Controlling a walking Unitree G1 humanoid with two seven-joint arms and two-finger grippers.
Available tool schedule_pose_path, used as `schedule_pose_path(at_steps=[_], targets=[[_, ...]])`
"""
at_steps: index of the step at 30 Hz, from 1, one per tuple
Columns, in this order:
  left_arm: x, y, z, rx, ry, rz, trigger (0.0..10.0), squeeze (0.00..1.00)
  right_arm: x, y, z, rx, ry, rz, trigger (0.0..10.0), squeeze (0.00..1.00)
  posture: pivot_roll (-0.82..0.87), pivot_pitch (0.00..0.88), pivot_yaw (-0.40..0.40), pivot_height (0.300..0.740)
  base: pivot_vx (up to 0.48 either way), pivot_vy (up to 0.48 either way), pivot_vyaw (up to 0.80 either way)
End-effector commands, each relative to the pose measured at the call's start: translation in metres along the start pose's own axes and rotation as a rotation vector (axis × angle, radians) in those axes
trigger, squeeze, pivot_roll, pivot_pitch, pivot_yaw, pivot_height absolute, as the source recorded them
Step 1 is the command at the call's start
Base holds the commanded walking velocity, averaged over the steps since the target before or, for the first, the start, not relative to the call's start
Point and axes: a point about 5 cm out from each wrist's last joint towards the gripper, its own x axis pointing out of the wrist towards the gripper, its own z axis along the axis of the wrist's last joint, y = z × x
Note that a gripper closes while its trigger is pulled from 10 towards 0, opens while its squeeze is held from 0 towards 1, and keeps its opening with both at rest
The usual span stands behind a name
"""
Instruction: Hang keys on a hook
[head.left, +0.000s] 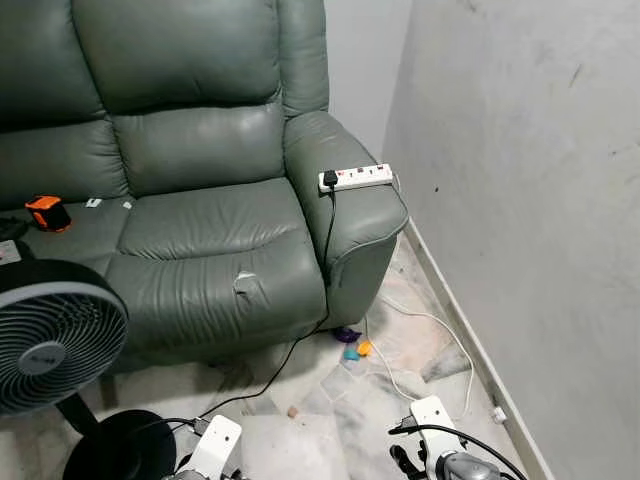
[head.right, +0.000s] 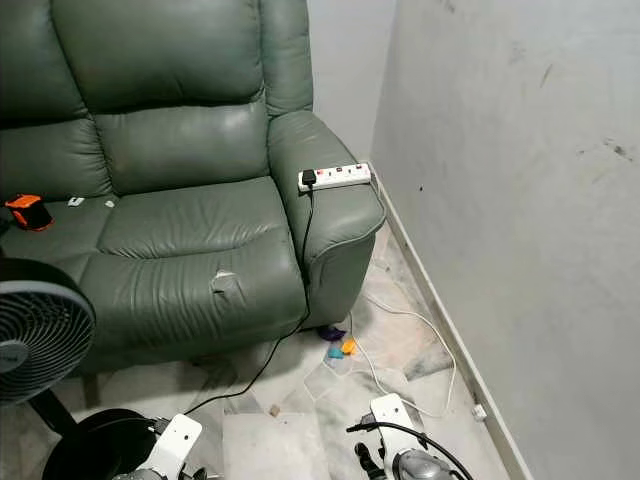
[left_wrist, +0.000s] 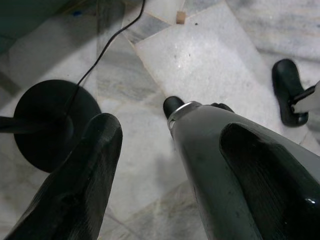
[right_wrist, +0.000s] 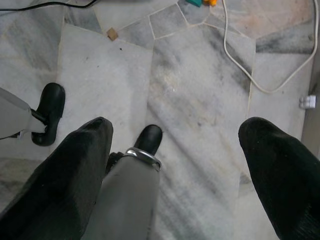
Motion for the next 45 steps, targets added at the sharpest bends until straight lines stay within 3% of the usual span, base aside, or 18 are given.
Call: schedule_pose_path(at_steps=[1, 24, 45], targets=[[-0.0010, 0.0001, -0.0075, 0.008, 0.028, 0.001, 10.0, 0.00, -0.0006, 0.0000, -0.0040, -0.004, 0.015, 0.001, 10.0, 0.00, 0.05, 0.028, 0.000, 0.740, -0.300, 0.000, 0.00], [-0.0003, -0.0029, -0.0060, 0.008, 0.027, -0.005, 10.0, 0.00, -0.0005, -0.0015, -0.0013, 0.008, 0.001, -0.002, 10.0, 0.00, 0.05, 0.028, -0.004, 0.740, -0.297, 0.000, 0.00], [-0.0003, -0.0015, -0.0035, -0.018, 0.013, -0.014, 10.0, 0.00, 0.0005, -0.0008, 0.0045, 0.031, -0.014, 0.008, 10.0, 0.00, 0.05, 0.021, -0.003, 0.740, 0.000, 0.000, 0.00]])
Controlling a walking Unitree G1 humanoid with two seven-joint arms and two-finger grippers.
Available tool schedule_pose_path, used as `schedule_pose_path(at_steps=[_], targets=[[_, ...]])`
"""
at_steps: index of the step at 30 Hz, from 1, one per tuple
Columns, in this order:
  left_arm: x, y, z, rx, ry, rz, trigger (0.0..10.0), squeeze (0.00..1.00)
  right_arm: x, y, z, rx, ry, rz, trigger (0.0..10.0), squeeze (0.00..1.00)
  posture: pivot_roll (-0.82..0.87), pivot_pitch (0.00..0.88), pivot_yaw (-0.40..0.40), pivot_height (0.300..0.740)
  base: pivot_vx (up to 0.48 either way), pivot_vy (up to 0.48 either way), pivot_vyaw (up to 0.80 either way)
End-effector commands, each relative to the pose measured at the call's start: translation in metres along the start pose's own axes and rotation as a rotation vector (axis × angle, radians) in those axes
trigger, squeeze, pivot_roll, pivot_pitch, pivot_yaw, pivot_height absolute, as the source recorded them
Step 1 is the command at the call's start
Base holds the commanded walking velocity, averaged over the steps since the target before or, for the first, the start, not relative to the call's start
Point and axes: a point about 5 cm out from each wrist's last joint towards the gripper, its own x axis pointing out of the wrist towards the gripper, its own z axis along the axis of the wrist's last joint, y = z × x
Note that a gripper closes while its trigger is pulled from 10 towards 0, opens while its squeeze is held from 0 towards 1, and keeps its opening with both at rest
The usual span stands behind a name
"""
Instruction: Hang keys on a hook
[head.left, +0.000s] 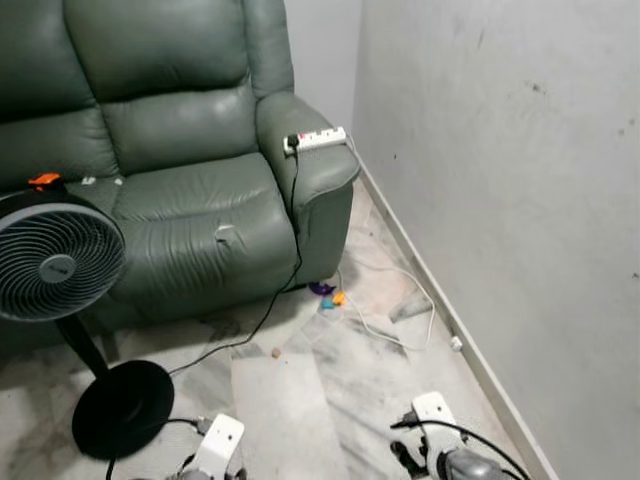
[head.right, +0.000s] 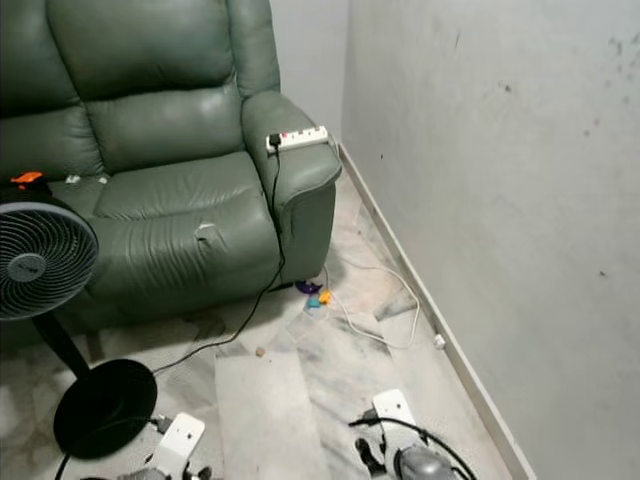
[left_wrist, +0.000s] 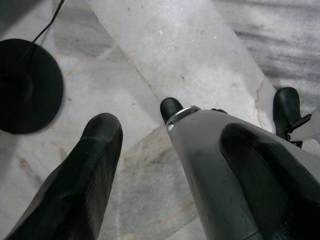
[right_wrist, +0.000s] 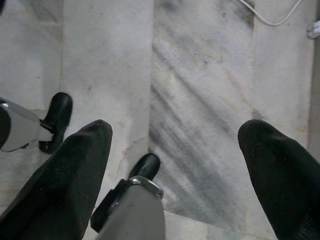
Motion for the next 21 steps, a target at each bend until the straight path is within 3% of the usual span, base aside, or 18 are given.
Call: schedule_pose_path(at_steps=[1, 3, 16, 18, 19, 20, 21], targets=[[-0.001, 0.003, -0.006, 0.004, 0.024, 0.000, 10.0, 0.00, 0.000, -0.001, -0.001, 0.010, 0.005, -0.006, 10.0, 0.00, 0.05, 0.020, -0.002, 0.740, 0.000, 0.000, 0.00], [-0.001, 0.004, -0.006, 0.003, 0.023, 0.000, 10.0, 0.00, 0.000, -0.001, -0.001, 0.011, 0.006, -0.005, 10.0, 0.00, 0.05, 0.019, -0.001, 0.740, 0.000, 0.000, 0.00], [-0.001, 0.008, 0.000, -0.018, 0.000, -0.023, 10.0, 0.00, 0.000, -0.001, 0.000, 0.037, 0.001, -0.017, 10.0, 0.00, 0.04, 0.008, 0.029, 0.740, 0.000, 0.000, -0.78], [-0.001, 0.012, 0.007, -0.048, -0.022, -0.005, 10.0, 0.00, 0.000, 0.000, 0.000, 0.073, -0.003, -0.023, 10.0, 0.00, 0.04, 0.009, 0.032, 0.740, 0.000, 0.000, -0.78], [-0.001, 0.020, 0.013, -0.146, -0.051, 0.036, 10.0, 0.00, 0.001, 0.000, 0.002, 0.142, -0.016, -0.031, 10.0, 0.00, 0.03, 0.013, 0.035, 0.740, 0.000, 0.000, -0.78], [-0.001, 0.020, 0.013, -0.146, -0.051, 0.036, 10.0, 0.00, 0.001, 0.000, 0.002, 0.142, -0.016, -0.031, 10.0, 0.00, 0.03, 0.013, 0.035, 0.740, 0.000, 0.000, -0.78], [-0.003, 0.031, 0.018, -0.212, -0.088, 0.084, 10.0, 0.00, 0.001, -0.001, 0.007, 0.227, -0.044, -0.039, 10.0, 0.00, 0.03, 0.015, 0.034, 0.740, 0.000, 0.000, -0.78]])
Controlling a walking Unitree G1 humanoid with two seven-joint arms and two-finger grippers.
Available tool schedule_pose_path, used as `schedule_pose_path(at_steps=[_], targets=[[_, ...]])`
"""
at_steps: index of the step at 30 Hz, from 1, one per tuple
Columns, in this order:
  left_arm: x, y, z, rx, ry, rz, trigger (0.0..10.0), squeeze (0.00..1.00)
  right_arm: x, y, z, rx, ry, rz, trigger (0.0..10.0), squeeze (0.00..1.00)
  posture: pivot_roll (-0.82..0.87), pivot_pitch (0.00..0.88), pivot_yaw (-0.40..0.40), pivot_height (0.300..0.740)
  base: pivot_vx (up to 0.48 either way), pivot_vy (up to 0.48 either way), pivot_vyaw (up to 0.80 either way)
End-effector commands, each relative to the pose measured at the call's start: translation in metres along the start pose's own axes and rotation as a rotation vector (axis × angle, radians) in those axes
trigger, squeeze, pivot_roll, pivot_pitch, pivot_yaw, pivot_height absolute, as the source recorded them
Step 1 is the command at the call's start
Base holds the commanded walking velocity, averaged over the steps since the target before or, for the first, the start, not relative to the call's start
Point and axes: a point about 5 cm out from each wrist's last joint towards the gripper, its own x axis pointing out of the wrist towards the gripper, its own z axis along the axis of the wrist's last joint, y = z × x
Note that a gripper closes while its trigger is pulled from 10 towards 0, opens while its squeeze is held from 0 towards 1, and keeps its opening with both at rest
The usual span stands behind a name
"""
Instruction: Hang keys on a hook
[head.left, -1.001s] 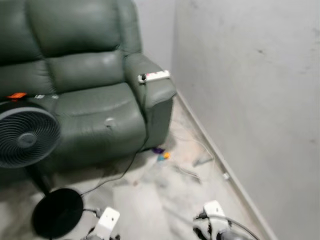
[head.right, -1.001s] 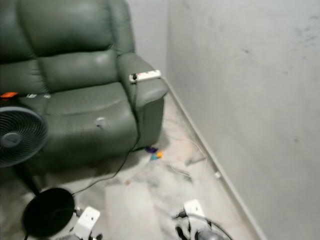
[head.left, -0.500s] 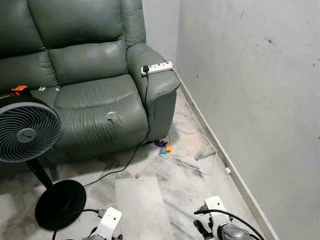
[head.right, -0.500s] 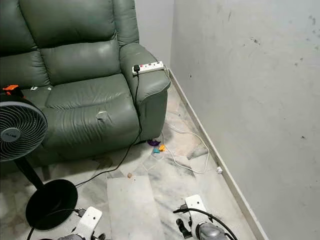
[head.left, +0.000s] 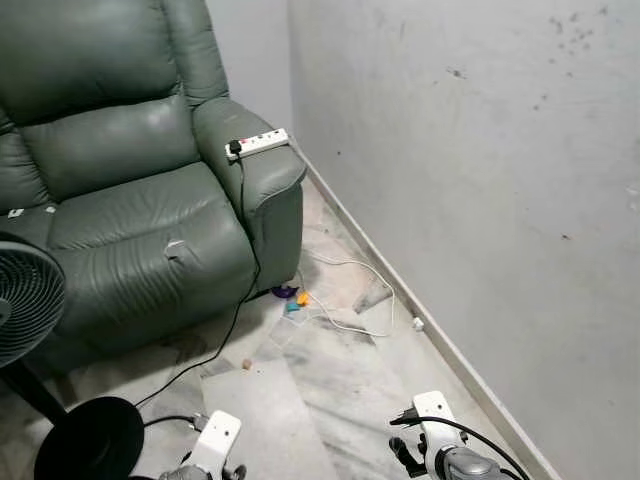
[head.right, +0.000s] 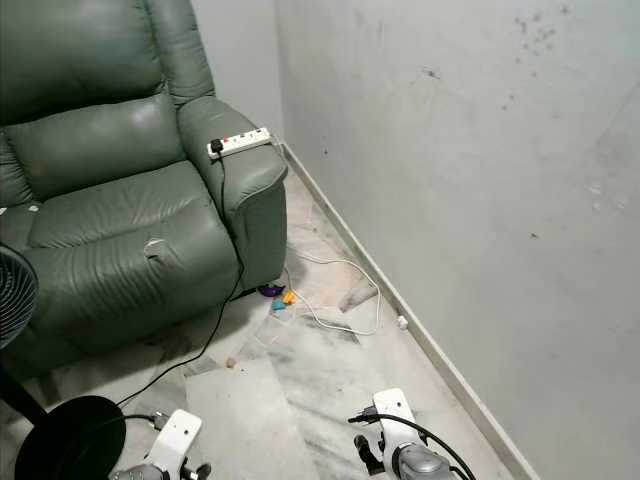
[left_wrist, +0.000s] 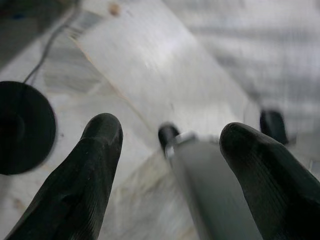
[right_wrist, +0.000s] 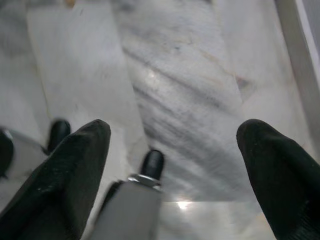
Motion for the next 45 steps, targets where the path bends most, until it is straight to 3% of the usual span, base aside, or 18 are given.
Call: schedule_pose_path(at_steps=[1, 5, 7, 10, 14, 15, 17, 18, 20, 22, 23, 27, 31, 36, 37, 39, 43, 45], targets=[[-0.001, 0.016, 0.011, -0.063, -0.048, 0.066, 10.0, 0.00, 0.001, 0.000, 0.006, 0.088, -0.026, -0.006, 10.0, 0.00, 0.03, 0.016, 0.035, 0.740, 0.000, 0.000, -0.78], [-0.002, 0.023, 0.017, -0.082, -0.075, 0.091, 10.0, 0.00, 0.001, 0.001, 0.009, 0.137, -0.042, -0.007, 10.0, 0.00, 0.02, 0.019, 0.035, 0.740, 0.000, 0.000, -0.78], [-0.004, 0.036, 0.038, -0.107, -0.159, 0.131, 10.0, 0.00, 0.002, -0.001, 0.012, 0.141, -0.052, -0.012, 10.0, 0.00, 0.02, 0.021, 0.032, 0.740, 0.000, 0.000, -0.78], [-0.004, 0.036, 0.042, -0.109, -0.164, 0.129, 10.0, 0.00, 0.001, -0.001, 0.012, 0.141, -0.051, -0.013, 10.0, 0.00, 0.02, 0.023, 0.028, 0.740, 0.000, 0.000, -0.78], [0.001, 0.017, 0.058, -0.077, -0.181, 0.052, 10.0, 0.00, 0.001, -0.003, 0.013, 0.131, -0.054, -0.016, 10.0, 0.00, 0.02, 0.027, 0.018, 0.740, 0.000, 0.000, -0.78], [0.003, 0.001, 0.074, -0.039, -0.229, 0.001, 10.0, 0.00, 0.001, -0.004, 0.018, 0.155, -0.088, -0.012, 10.0, 0.00, 0.02, 0.031, 0.012, 0.740, 0.000, 0.000, -0.78], [0.003, -0.005, 0.082, -0.030, -0.262, -0.021, 10.0, 0.00, 0.001, -0.005, 0.024, 0.162, -0.116, -0.009, 10.0, 0.00, 0.02, 0.035, 0.010, 0.740, 0.000, 0.000, -0.78], [0.002, -0.014, 0.096, -0.019, -0.341, -0.063, 10.0, 0.00, 0.001, -0.007, 0.040, 0.162, -0.188, 0.005, 10.0, 0.00, 0.02, 0.041, 0.007, 0.740, 0.000, 0.000, -0.78], [0.001, -0.015, 0.100, -0.013, -0.370, -0.075, 10.0, 0.00, 0.001, -0.008, 0.046, 0.160, -0.214, 0.011, 10.0, 0.00, 0.02, 0.043, 0.007, 0.740, 0.000, 0.000, -0.78], [-0.006, -0.010, 0.112, -0.049, -0.504, -0.063, 10.0, 0.00, -0.003, -0.011, 0.070, 0.079, -0.338, 0.031, 10.0, 0.00, 0.02, 0.051, 0.003, 0.740, 0.000, 0.000, -0.78], [-0.007, -0.008, 0.113, -0.053, -0.525, -0.066, 10.0, 0.00, -0.004, -0.012, 0.073, 0.073, -0.355, 0.033, 10.0, 0.00, 0.02, 0.053, 0.000, 0.740, 0.000, 0.000, -0.77], [-0.016, -0.001, 0.114, -0.080, -0.637, -0.068, 10.0, 0.00, -0.010, -0.021, 0.086, 0.062, -0.454, 0.011, 10.0, 0.00, 0.02, 0.060, -0.007, 0.740, 0.000, 0.000, -0.78], [-0.029, 0.001, 0.104, -0.001, -0.723, -0.027, 10.0, 0.00, -0.017, -0.029, 0.090, 0.039, -0.526, -0.018, 10.0, 0.00, 0.02, 0.067, -0.010, 0.740, 0.000, 0.000, -0.78], [-0.030, 0.002, 0.074, 0.003, -0.678, -0.009, 10.0, 0.00, -0.020, -0.032, 0.086, 0.048, -0.543, -0.033, 10.0, 0.00, 0.02, 0.072, -0.014, 0.740, 0.000, 0.000, -0.78], [-0.029, 0.005, 0.065, -0.061, -0.655, 0.014, 10.0, 0.00, -0.020, -0.032, 0.085, 0.052, -0.543, -0.037, 10.0, 0.00, 0.01, 0.074, -0.014, 0.740, 0.000, 0.000, -0.78], [-0.029, 0.006, 0.060, -0.093, -0.642, 0.026, 10.0, 0.00, -0.020, -0.032, 0.084, 0.052, -0.542, -0.037, 10.0, 0.00, 0.02, 0.077, -0.019, 0.740, 0.000, 0.000, -0.78], [-0.032, 0.004, 0.054, -0.012, -0.635, 0.056, 10.0, 0.00, -0.020, -0.028, 0.078, 0.045, -0.531, -0.032, 10.0, 0.00, 0.02, 0.084, -0.031, 0.740, 0.000, 0.000, -0.78], [-0.032, 0.002, 0.053, -0.020, -0.632, 0.039, 10.0, 0.00, -0.020, -0.027, 0.074, 0.041, -0.526, -0.028, 10.0, 0.00, 0.02, 0.084, -0.031, 0.740, 0.000, 0.000, -0.77]])
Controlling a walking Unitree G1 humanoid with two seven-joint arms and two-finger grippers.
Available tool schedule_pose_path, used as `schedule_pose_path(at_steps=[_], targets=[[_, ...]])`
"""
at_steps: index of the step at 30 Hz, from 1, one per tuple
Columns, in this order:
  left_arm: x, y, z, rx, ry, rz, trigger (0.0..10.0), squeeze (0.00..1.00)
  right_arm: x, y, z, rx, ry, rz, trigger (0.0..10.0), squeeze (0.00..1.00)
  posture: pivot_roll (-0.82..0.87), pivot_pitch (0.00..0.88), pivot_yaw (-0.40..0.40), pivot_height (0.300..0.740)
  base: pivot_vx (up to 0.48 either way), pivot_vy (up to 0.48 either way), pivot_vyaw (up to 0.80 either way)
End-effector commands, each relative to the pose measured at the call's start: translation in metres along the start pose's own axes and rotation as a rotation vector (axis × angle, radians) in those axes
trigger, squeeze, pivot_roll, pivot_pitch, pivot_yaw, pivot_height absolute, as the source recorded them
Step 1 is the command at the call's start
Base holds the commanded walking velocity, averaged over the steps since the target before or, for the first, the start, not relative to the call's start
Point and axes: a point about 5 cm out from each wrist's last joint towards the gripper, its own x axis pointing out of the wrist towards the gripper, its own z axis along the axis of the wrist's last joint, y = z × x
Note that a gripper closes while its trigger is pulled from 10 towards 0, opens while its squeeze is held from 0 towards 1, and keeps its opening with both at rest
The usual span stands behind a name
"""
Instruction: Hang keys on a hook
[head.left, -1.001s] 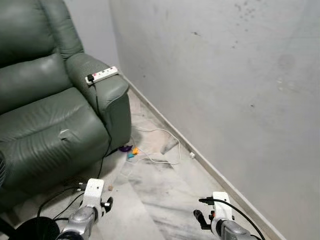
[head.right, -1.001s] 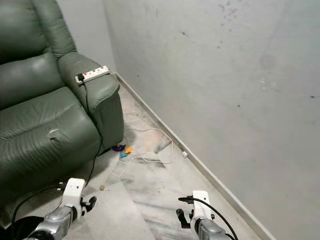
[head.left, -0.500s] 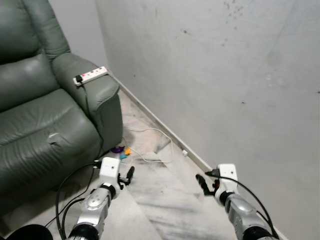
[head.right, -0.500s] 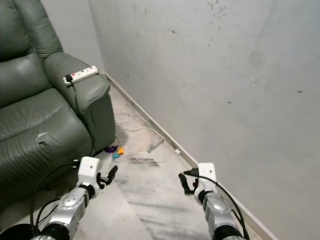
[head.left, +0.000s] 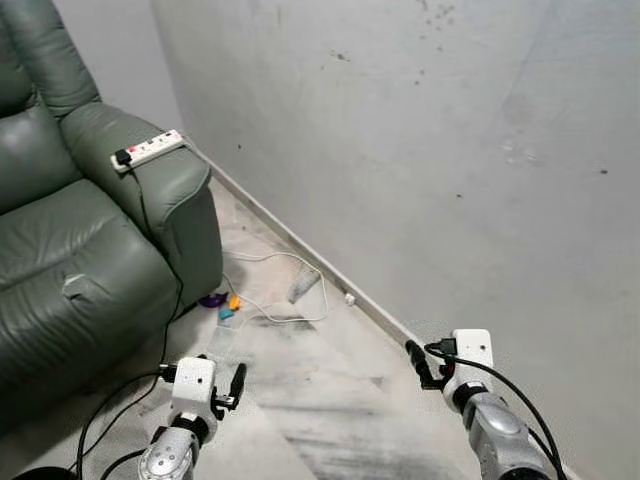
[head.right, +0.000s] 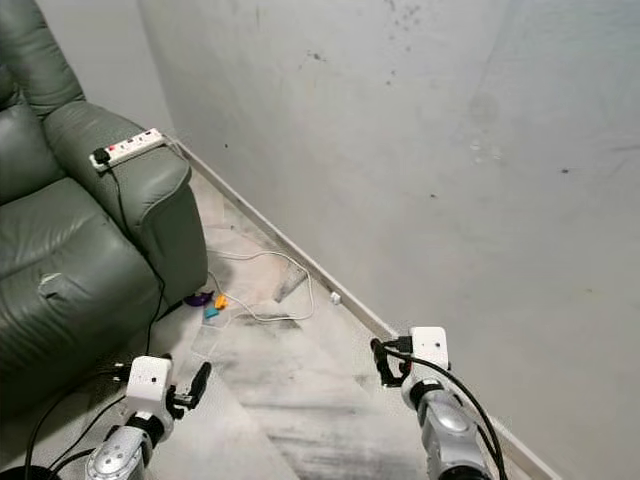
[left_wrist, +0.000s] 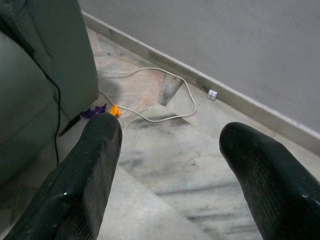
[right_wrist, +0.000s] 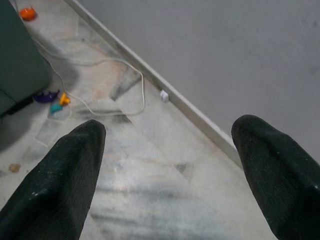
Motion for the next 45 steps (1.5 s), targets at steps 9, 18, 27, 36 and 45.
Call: schedule_pose_path(at_steps=[9, 18, 27, 36, 45], targets=[[0.002, -0.004, 0.014, 0.016, -0.085, -0.047, 10.0, 0.00, -0.012, -0.007, -0.001, -0.008, -0.035, -0.008, 10.0, 0.00, 0.02, 0.091, -0.031, 0.740, 0.000, 0.000, -0.77], [-0.008, 0.003, 0.039, 0.063, -0.210, -0.079, 10.0, 0.00, -0.031, -0.012, 0.015, -0.019, -0.133, -0.005, 10.0, 0.00, 0.02, 0.102, -0.023, 0.740, 0.000, 0.000, -0.77], [-0.015, 0.007, 0.042, 0.033, -0.207, -0.046, 10.0, 0.00, -0.037, -0.012, 0.037, -0.013, -0.177, -0.011, 10.0, 0.00, 0.01, 0.108, -0.014, 0.740, 0.000, 0.000, -0.75], [-0.005, 0.006, 0.053, -0.025, -0.207, 0.013, 10.0, 0.00, -0.034, -0.002, 0.042, -0.002, -0.174, 0.008, 10.0, 0.00, 0.02, 0.107, -0.020, 0.740, 0.000, 0.000, -0.76], [-0.009, -0.001, 0.067, -0.014, -0.217, -0.002, 10.0, 0.00, -0.033, 0.001, 0.044, -0.001, -0.160, 0.017, 10.0, 0.00, 0.02, 0.116, -0.022, 0.740, 0.000, 0.000, -0.77]])
